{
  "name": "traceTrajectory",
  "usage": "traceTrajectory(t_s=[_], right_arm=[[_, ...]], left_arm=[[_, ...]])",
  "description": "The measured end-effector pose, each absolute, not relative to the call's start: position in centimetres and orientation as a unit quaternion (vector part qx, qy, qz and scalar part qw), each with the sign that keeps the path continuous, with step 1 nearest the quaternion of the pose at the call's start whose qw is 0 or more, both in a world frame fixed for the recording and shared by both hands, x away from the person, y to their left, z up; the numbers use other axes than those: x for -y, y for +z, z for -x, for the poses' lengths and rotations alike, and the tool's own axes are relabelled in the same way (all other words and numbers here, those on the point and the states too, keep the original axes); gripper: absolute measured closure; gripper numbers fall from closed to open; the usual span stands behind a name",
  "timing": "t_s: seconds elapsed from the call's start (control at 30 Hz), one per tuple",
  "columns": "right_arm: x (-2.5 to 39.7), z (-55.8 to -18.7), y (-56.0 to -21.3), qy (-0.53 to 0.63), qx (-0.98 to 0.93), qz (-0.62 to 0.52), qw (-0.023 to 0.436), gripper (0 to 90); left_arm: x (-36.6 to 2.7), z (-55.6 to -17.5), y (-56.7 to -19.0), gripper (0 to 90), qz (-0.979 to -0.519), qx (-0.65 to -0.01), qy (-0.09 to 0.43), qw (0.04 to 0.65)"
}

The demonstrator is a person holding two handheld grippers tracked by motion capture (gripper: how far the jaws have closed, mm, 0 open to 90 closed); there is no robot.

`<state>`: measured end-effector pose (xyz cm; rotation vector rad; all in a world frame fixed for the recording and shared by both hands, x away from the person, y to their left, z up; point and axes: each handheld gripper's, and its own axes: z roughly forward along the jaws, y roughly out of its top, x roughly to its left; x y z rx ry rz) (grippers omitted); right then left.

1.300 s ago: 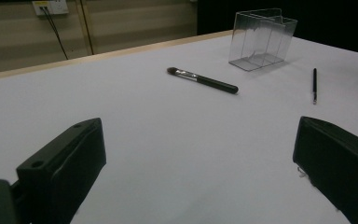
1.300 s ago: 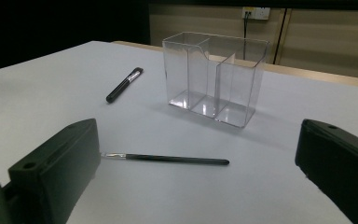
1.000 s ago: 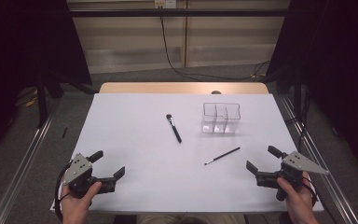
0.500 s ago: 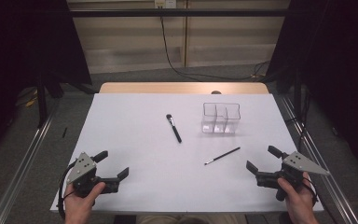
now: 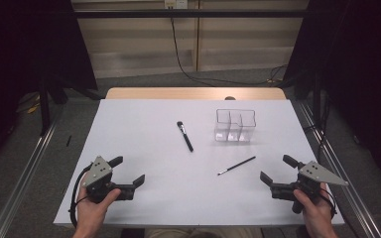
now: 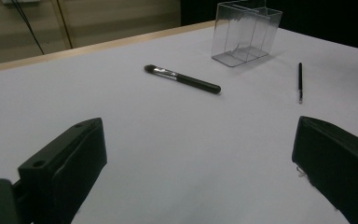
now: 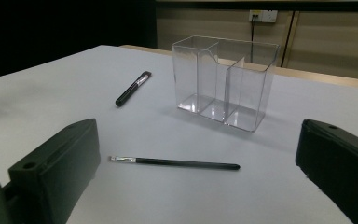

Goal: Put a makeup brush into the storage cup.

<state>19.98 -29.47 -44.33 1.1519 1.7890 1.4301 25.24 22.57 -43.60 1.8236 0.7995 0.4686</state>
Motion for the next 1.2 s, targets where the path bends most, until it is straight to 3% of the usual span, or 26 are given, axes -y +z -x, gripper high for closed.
traceTrajectory(t_s=[1.2], right_arm=[[29.2,-19.9,-44.3,0.537,-0.671,-0.426,0.283,0.0]], left_arm=[[-17.6,-31.3,-42.5,3.7,-0.778,-0.319,0.184,0.51]])
